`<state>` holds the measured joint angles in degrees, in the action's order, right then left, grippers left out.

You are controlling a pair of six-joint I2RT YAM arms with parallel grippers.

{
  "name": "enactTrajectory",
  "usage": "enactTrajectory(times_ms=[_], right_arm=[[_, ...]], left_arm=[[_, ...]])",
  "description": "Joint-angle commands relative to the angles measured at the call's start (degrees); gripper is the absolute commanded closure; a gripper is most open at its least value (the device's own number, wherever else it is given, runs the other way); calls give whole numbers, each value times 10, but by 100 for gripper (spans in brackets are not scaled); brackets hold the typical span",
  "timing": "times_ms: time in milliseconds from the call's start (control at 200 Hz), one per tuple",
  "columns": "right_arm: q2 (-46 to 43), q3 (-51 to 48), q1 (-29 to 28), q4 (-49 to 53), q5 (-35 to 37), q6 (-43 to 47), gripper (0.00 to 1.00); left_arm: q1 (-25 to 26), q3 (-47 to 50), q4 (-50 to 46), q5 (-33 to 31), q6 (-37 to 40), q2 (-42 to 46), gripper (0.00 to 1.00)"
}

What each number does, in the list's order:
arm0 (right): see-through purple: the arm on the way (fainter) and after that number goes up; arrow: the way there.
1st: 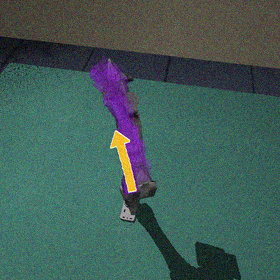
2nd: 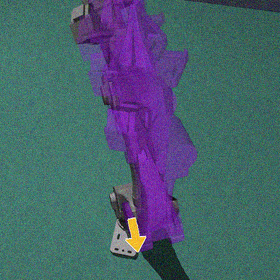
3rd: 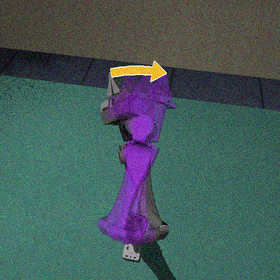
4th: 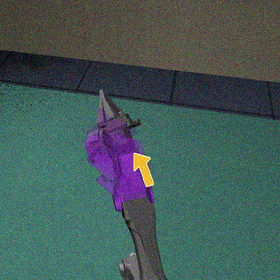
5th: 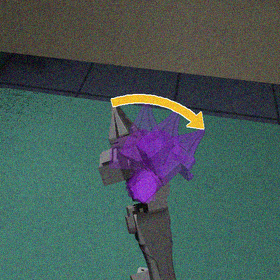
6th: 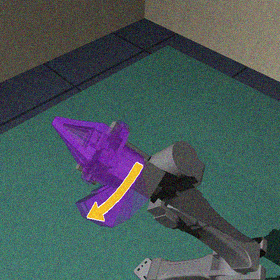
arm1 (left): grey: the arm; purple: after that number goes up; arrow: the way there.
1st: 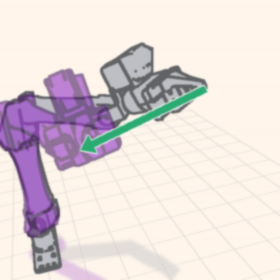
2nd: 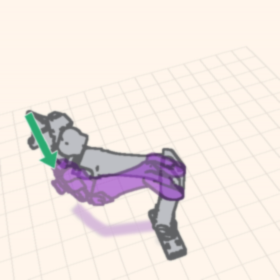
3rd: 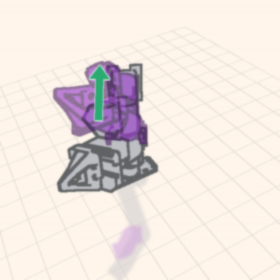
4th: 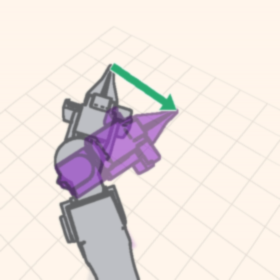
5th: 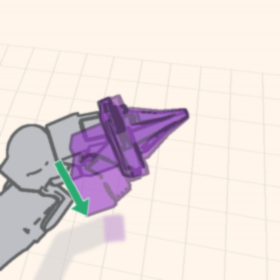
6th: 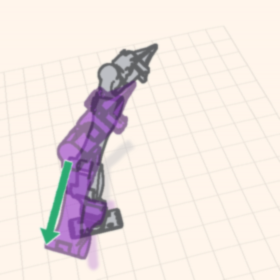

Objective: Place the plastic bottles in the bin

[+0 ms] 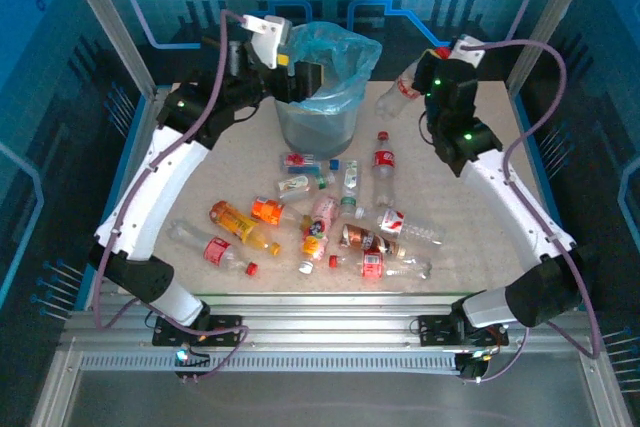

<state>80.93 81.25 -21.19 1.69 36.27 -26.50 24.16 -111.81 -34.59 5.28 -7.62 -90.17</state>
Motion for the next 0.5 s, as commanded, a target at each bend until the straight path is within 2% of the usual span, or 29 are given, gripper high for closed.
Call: enactTrajectory(times_ms=[0,240,395,495], right_arm=[[9,34,-46,-48,92,99,100],[52,145,-135,-88,120,289,100],[110,267,-181,-43,97,374,100],[166,376,-197,31,53,383,100]], left_arm=[[-26,-13,-34,35,-32,-1,18],[-59,64,23,55,-35,36,19],[-62,170,93,62,-19,83,18],[-66,219,118,55,-12,106,18]])
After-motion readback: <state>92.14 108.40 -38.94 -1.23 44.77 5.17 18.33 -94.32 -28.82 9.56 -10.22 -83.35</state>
